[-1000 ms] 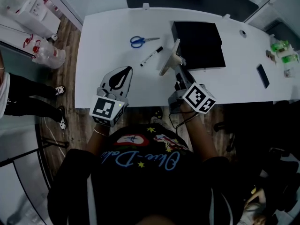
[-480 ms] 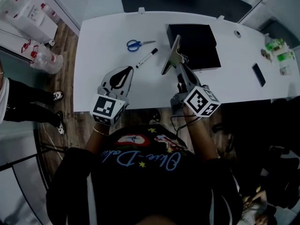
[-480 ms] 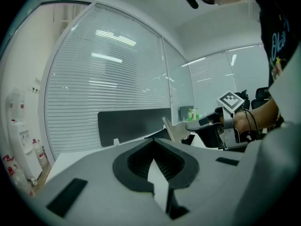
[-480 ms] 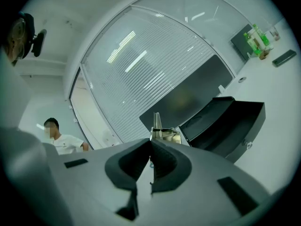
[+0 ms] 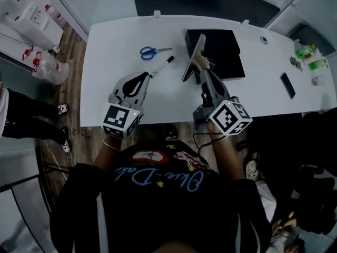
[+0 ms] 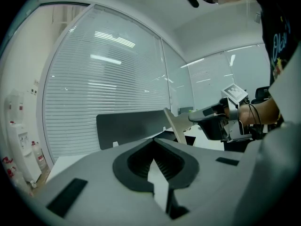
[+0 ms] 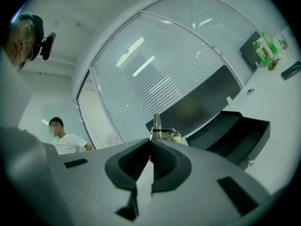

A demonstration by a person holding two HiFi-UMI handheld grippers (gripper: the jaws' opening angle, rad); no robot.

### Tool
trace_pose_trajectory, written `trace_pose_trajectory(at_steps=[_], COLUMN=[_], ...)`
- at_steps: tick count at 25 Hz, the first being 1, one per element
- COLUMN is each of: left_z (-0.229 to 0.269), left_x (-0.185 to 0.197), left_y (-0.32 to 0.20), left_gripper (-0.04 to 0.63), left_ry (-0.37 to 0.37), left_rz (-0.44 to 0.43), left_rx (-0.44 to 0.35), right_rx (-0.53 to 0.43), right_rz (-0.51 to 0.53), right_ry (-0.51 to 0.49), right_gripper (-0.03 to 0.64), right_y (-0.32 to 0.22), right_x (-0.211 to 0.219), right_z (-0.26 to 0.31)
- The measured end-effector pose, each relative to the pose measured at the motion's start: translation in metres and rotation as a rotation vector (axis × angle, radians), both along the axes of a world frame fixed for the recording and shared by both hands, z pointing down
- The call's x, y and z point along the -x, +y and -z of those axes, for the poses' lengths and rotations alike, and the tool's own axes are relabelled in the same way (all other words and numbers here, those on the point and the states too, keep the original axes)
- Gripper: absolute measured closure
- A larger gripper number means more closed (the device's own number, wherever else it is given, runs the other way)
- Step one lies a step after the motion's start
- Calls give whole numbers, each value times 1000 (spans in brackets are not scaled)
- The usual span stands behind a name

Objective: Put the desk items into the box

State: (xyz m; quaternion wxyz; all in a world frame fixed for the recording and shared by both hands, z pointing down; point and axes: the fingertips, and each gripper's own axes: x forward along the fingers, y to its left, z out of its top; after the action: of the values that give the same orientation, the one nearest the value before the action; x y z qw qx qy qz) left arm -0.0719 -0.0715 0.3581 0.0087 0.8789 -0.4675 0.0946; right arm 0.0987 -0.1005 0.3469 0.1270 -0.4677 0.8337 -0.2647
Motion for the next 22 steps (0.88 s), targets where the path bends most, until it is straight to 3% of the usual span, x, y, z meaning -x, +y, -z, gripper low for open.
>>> trace_pose_trajectory(at_steps=[22], left_z=[3], left_x=[-30], left_y=[-10], left_gripper=[588], left_ry=[9], left_rz=[-44], left_rx=[-25], right_rx=[-34], right_rz=[-24], right_ry=[-6], right_gripper=[603], right_y=[5], right_x=[-30], right_z=[12])
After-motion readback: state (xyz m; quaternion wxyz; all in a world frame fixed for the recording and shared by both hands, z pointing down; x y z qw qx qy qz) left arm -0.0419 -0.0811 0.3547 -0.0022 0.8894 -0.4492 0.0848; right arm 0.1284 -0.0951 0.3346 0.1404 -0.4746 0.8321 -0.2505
